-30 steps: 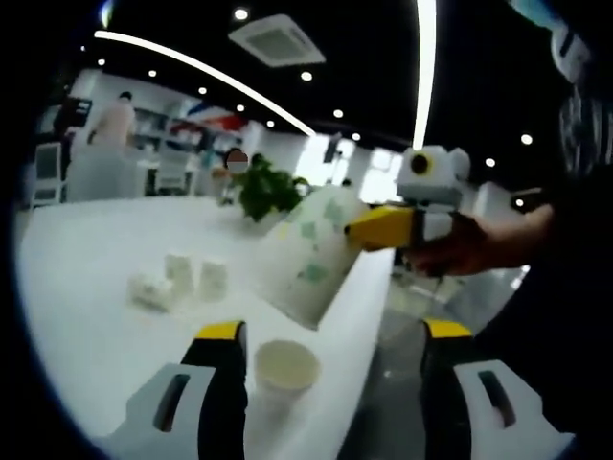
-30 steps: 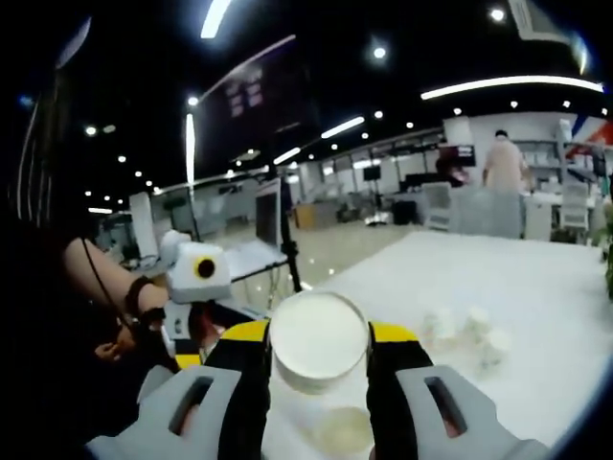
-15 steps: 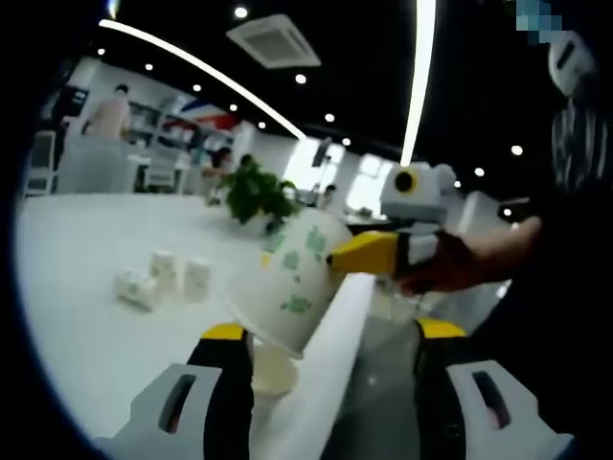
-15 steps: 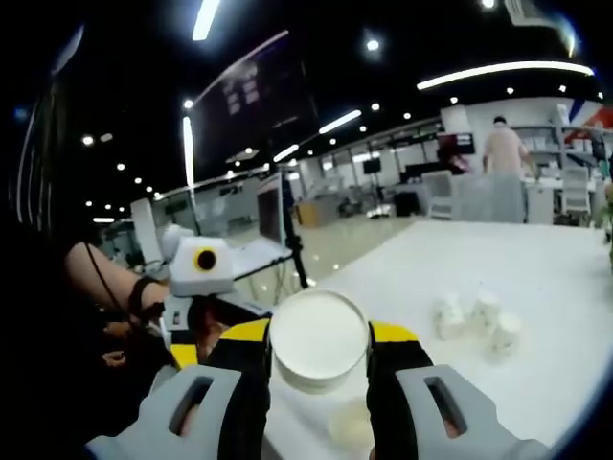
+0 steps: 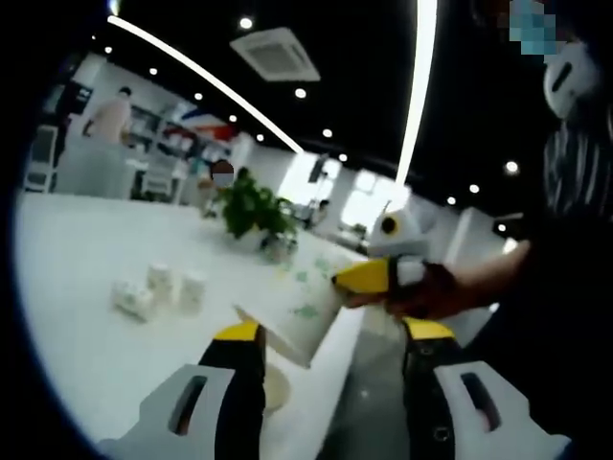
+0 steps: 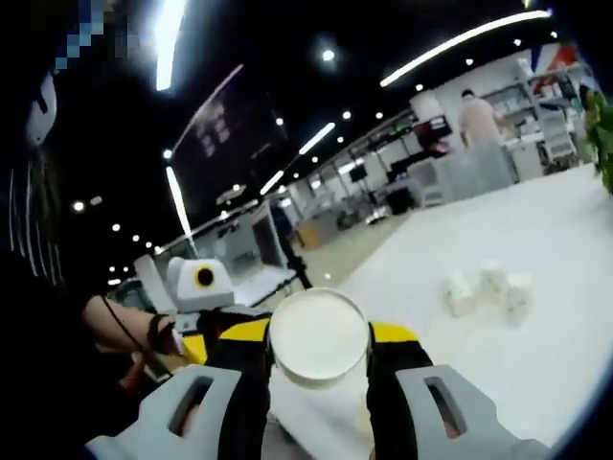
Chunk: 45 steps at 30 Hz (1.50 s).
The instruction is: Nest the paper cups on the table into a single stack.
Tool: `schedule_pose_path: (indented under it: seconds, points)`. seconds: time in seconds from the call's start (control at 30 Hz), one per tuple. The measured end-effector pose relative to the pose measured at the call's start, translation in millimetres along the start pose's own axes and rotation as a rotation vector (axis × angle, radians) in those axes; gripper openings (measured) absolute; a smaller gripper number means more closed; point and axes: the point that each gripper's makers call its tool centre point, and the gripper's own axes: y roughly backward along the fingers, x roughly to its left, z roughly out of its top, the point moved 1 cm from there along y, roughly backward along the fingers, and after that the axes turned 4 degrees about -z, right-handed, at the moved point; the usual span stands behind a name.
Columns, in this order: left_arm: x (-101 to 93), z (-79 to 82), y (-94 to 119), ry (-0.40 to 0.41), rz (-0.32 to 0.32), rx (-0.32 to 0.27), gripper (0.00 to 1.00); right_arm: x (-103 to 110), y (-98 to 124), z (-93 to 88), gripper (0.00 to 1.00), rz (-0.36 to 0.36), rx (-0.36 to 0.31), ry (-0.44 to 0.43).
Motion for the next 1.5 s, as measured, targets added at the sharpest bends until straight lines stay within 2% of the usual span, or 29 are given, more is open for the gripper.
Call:
schedule_pose_path:
  seconds: [0.3,0.43,0.57,0.9,1.1,1.5]
  points:
    - [-4.6,10.6,-1,0.03,-0.036,-0.032,0.42,3,7,1.4,0.35,0.049,-0.047,-0.088]
    - [-6.9,13.3,-1,0.018,-0.052,-0.035,0.33,8,11,1.4,0.35,0.091,-0.087,-0.118]
    - [-8.9,15.3,0,0.028,-0.067,-0.033,0.3,9,14,-1.7,0.35,0.109,-0.108,-0.144]
    - [-10.5,18.6,0,0.048,-0.075,-0.041,0.25,13,16,-6.4,0.35,0.134,-0.108,-0.15]
    - [-11.6,25.7,3,0.079,-0.089,-0.077,0.2,17,16,-5.5,0.35,0.157,-0.119,-0.159]
    - [-14.7,33.1,7,0.071,-0.108,-0.088,0.09,25,14,-1.7,0.35,0.205,-0.141,-0.208]
